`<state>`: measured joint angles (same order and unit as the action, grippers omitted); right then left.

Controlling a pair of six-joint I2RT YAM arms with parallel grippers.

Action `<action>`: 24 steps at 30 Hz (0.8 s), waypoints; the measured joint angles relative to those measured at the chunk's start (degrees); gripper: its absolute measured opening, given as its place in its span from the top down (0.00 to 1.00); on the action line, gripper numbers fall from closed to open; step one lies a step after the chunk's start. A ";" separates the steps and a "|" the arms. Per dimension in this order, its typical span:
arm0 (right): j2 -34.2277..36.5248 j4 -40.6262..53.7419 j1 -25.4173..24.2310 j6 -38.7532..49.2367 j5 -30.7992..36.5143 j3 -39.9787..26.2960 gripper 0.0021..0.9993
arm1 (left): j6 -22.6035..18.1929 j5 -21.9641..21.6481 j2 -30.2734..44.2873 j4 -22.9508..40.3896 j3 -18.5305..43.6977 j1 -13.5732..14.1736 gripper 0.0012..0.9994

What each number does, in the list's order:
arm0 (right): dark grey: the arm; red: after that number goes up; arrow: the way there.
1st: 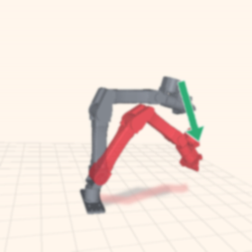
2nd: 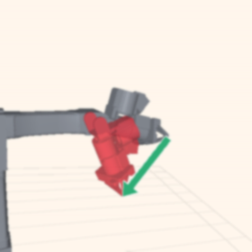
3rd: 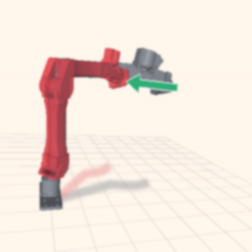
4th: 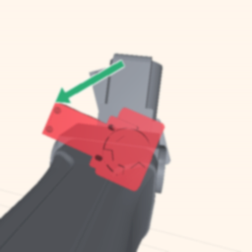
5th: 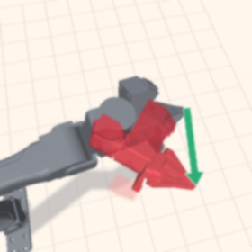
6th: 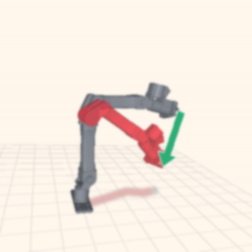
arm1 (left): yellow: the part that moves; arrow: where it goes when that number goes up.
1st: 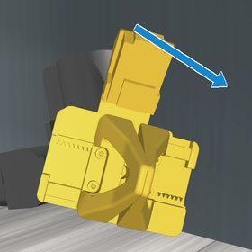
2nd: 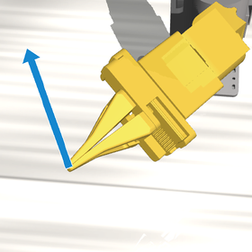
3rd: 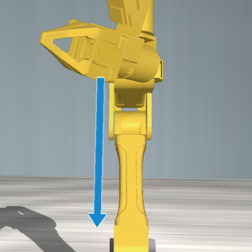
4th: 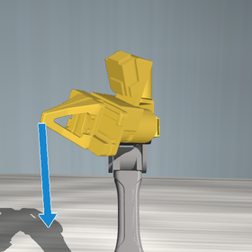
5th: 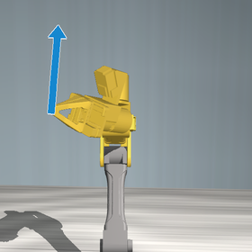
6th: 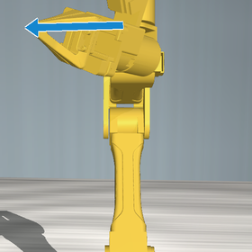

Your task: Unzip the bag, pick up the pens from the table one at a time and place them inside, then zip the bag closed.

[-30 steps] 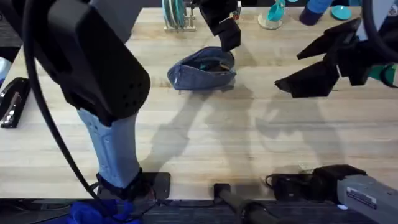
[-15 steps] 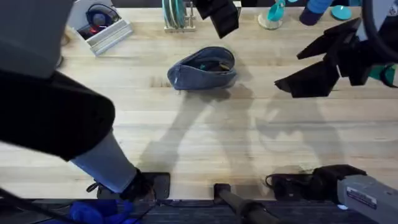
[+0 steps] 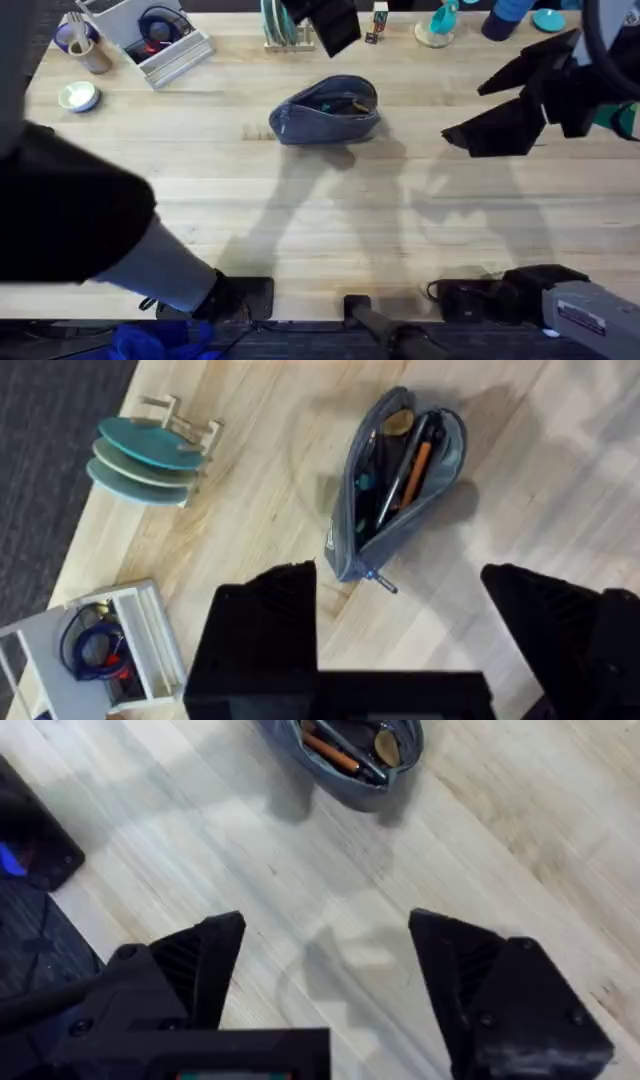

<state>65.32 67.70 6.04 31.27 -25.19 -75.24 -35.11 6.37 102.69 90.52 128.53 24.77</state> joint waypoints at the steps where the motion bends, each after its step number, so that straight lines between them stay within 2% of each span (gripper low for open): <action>1: 0.00 0.00 0.00 0.00 -0.02 0.00 0.00 | -0.03 0.00 -0.72 0.25 0.00 -0.20 0.00; 8: 0.00 0.00 0.00 0.00 0.00 0.00 0.00 | -0.46 0.01 -4.62 1.43 -0.11 -1.55 0.00; 11: 0.00 0.00 0.00 0.00 0.00 0.00 0.00 | -0.79 0.01 -6.75 0.90 -2.29 -2.32 0.00; 16: 0.00 0.00 0.00 0.00 0.00 0.00 0.00 | -1.11 0.02 -12.93 -3.07 -11.02 -4.21 0.00; 24: 0.00 0.00 0.00 0.00 0.00 0.00 0.00 | -2.40 0.02 -26.41 -12.42 -28.65 -8.22 0.01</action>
<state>65.32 67.70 6.04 31.27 -25.19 -75.24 -37.52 6.39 76.28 78.10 99.88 16.56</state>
